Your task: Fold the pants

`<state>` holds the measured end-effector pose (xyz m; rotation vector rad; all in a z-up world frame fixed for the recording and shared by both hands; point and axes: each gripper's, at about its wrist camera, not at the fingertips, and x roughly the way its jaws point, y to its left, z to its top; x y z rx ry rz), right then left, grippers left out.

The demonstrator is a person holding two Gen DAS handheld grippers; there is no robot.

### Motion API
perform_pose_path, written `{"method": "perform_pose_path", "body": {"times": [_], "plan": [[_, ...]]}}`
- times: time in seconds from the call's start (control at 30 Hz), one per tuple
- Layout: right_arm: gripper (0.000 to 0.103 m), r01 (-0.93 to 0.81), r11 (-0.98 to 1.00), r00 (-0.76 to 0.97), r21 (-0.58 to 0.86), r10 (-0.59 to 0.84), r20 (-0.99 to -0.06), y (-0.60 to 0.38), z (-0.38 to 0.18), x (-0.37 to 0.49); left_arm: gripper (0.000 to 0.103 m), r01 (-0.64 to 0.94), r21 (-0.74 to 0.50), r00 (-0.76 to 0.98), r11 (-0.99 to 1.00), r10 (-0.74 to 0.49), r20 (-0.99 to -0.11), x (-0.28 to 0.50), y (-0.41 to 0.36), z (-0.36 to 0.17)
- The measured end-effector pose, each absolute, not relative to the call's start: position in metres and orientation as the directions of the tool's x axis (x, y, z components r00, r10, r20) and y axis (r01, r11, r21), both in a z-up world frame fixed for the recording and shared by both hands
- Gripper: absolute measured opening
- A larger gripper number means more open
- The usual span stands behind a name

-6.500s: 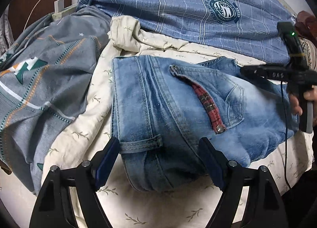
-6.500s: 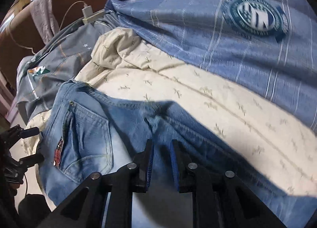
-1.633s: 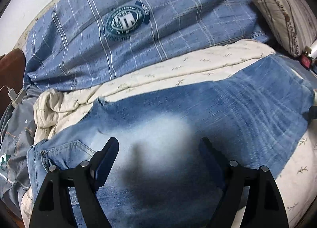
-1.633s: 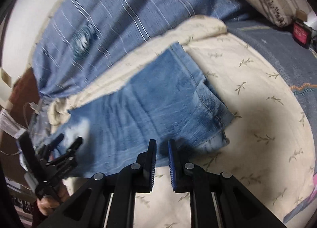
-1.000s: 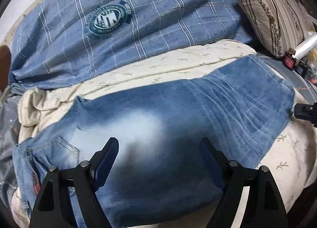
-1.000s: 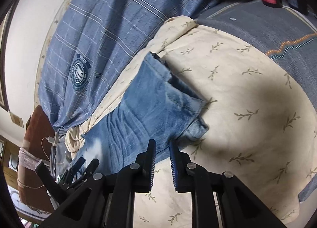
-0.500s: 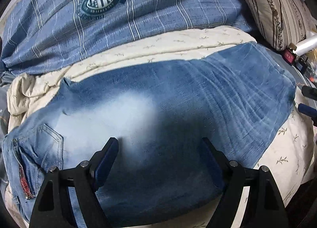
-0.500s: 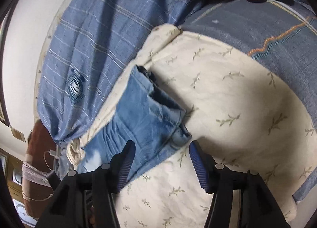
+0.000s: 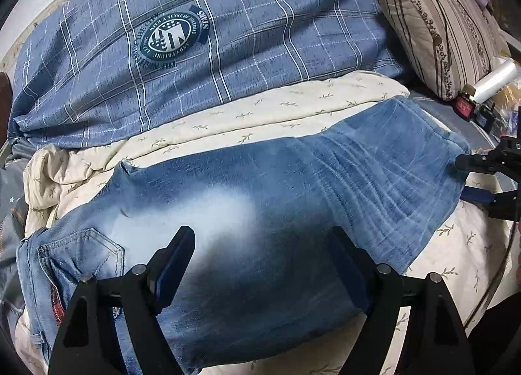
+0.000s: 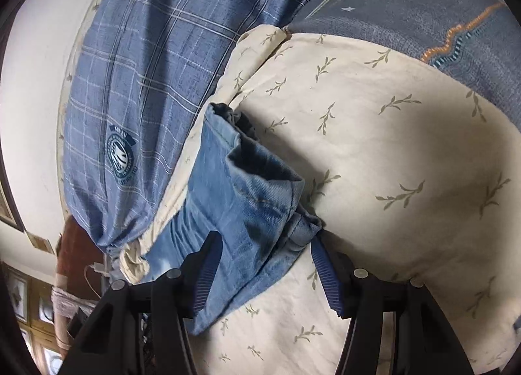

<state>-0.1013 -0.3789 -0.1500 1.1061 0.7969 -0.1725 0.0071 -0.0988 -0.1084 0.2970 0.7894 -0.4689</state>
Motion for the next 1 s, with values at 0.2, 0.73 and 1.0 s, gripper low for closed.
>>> {"method": "perform_pose_path", "body": {"times": [0.2, 0.73, 1.0], "plan": [[0.061, 0.481, 0.411, 0.758, 0.774, 0.249, -0.603, -0.382, -0.156, -0.097, 0.084, 0.507, 0.071, 0.617, 0.859, -0.304, -0.726, 0.006, -0.096, -0.104], [0.026, 0.536, 0.491, 0.742, 0.687, 0.115, -0.661, -0.368, -0.154, -0.075, 0.084, 0.469, 0.070, 0.621, 0.881, -0.272, -0.735, 0.013, -0.083, -0.105], [0.027, 0.522, 0.507, 0.738, 0.686, 0.135, -0.662, -0.371, -0.155, -0.076, 0.084, 0.418, 0.088, 0.650, 0.904, -0.230, -0.725, 0.016, -0.059, -0.102]]}}
